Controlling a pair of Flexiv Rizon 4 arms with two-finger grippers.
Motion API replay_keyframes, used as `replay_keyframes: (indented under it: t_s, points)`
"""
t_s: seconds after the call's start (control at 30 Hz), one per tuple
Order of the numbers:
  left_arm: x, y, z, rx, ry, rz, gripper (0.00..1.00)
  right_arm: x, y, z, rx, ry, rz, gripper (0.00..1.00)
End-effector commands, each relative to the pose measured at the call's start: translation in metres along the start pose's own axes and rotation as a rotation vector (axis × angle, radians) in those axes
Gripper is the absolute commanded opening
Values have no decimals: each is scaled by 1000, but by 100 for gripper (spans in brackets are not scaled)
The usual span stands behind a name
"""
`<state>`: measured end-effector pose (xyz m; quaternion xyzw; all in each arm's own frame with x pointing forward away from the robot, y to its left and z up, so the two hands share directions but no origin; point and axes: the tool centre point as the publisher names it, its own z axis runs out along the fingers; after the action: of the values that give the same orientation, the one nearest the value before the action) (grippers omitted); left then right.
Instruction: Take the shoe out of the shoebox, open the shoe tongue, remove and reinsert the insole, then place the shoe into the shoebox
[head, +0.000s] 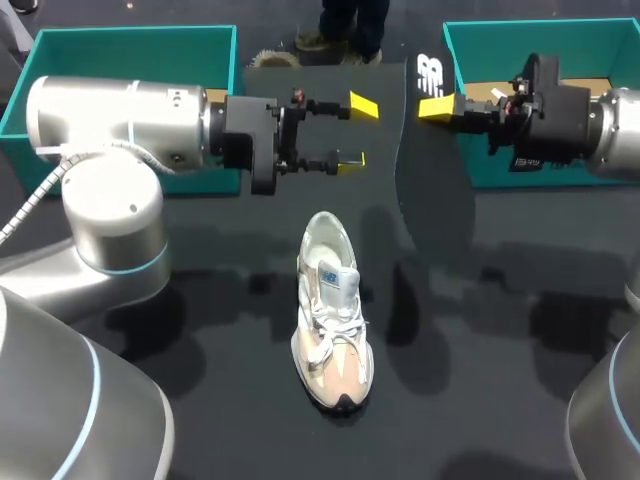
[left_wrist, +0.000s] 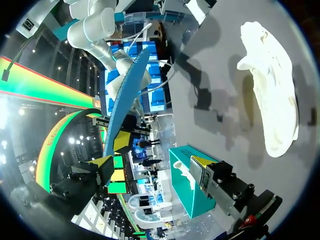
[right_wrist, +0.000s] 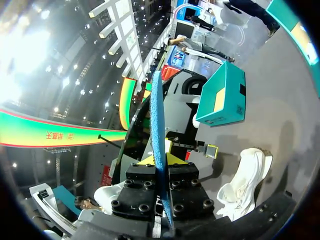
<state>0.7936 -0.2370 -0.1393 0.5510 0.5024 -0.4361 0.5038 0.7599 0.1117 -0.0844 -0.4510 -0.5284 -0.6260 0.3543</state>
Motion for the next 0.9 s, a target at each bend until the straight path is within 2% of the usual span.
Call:
replay_keyframes:
  t_s: [0.03, 0.43, 0.83, 0.9]
  points:
    - [2, 0, 3, -1, 3, 7, 100, -1, 1, 1, 3, -2, 1, 0]
    - [13, -8, 10, 36, -41, -56, 100, -33, 9, 19, -36, -128, 219, 0]
    - [13, -9, 12, 51, -45, -50, 100, -33, 9, 19, -36, -128, 219, 0]
    - [13, -9, 13, 51, -58, -49, 100, -38, 10, 20, -45, -141, 242, 0]
